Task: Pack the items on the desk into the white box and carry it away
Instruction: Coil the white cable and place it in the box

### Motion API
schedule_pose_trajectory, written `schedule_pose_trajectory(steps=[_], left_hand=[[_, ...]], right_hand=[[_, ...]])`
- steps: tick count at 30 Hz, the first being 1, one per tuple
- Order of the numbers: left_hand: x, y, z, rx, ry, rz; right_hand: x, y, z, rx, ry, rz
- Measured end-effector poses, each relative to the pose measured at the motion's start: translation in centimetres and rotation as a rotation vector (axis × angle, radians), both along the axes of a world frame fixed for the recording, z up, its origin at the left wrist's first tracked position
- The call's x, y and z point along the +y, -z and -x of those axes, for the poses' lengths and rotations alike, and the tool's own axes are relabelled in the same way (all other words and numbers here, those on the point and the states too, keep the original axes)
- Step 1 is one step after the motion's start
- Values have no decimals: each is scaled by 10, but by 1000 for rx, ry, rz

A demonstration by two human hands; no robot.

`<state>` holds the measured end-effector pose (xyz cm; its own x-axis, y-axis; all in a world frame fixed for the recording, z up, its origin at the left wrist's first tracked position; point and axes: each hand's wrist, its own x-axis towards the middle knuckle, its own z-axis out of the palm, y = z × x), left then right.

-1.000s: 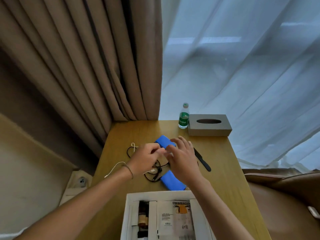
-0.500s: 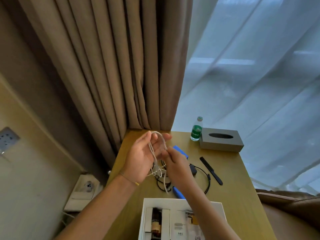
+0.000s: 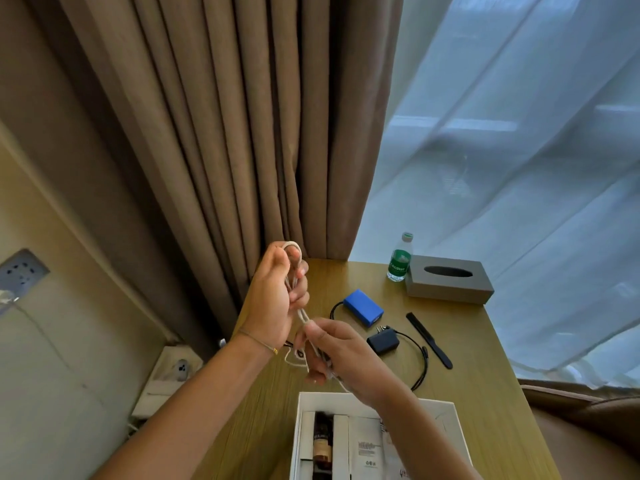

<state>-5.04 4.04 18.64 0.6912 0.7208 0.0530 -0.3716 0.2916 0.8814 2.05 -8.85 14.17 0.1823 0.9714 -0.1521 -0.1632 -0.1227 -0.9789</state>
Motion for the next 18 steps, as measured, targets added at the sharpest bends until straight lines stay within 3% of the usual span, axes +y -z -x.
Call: schedule_pose_trajectory(steps=[5,8,12,14,18], left_hand=[[9,7,14,338,-46,-634],[9,13,26,494,130,-1008],[5,19,38,732,472,-1234],[1,24,40,865,502,-1325],[0,27,38,876,481,-1412]], right_hand=[[-9,-3,-10,-312,-70,169],[-11,-8,-21,-364,-44,219],[-11,-12,-31,-430,-86,269],[-9,-12,-33,-453,-129,305],[-7,-17,-41,-411,-177,277]])
